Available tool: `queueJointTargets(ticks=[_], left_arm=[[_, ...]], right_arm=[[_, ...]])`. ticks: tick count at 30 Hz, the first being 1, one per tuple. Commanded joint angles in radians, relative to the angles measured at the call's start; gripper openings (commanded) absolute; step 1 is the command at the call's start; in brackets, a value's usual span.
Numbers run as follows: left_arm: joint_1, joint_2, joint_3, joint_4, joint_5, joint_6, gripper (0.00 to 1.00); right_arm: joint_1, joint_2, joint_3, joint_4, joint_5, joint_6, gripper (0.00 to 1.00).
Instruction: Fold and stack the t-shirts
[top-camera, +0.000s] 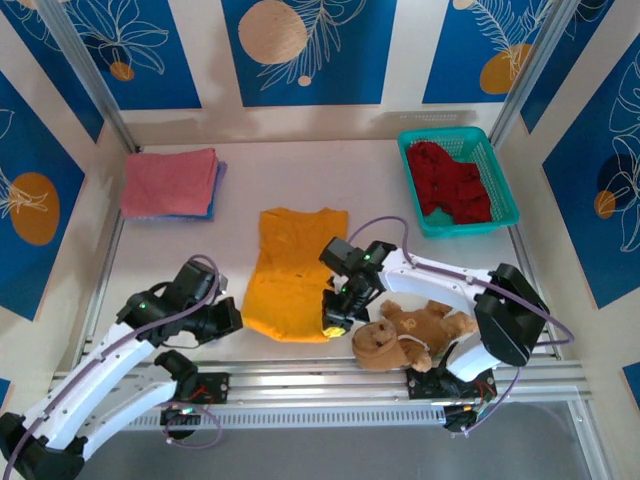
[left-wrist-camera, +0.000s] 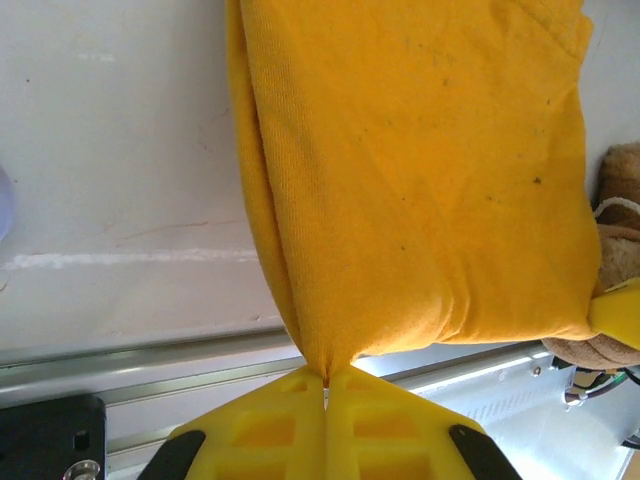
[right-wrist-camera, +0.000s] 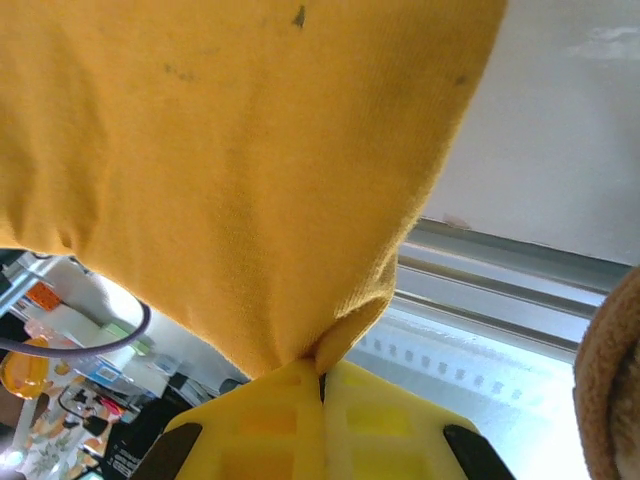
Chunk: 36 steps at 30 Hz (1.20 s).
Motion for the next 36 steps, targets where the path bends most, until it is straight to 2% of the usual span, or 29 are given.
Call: queueJointTargets(ticks=[1, 5, 16, 27, 36], left_arm=[[-0.027, -0.004, 0.041, -0.076, -0.047, -0.061, 0.0], [-0.038, 0.013, 0.091, -0.065, -0.056, -0.075, 0.0], [-0.018, 0.343, 0.342, 0.005, -0.062, 0.055, 0.0], [0.127, 0.54, 0.474, 0.068, 0.029, 0.191, 0.0], [0.233, 0.665, 0.583, 0.09, 0.097, 0.283, 0.0]], right_arm=[[-0.002, -0.058, 0.0, -0.041, 0.007, 0.052, 0.0], [-0.012, -0.087, 0.006, -0.038, 0.005, 0.07, 0.0], [-0.135, -0.112, 0.025, -0.007, -0.032, 0.033, 0.0], [-0.278, -0.042, 0.112, -0.002, -0.071, -0.053, 0.0], [-0.344, 0.018, 0.2, -0.015, -0.077, -0.101, 0.0]])
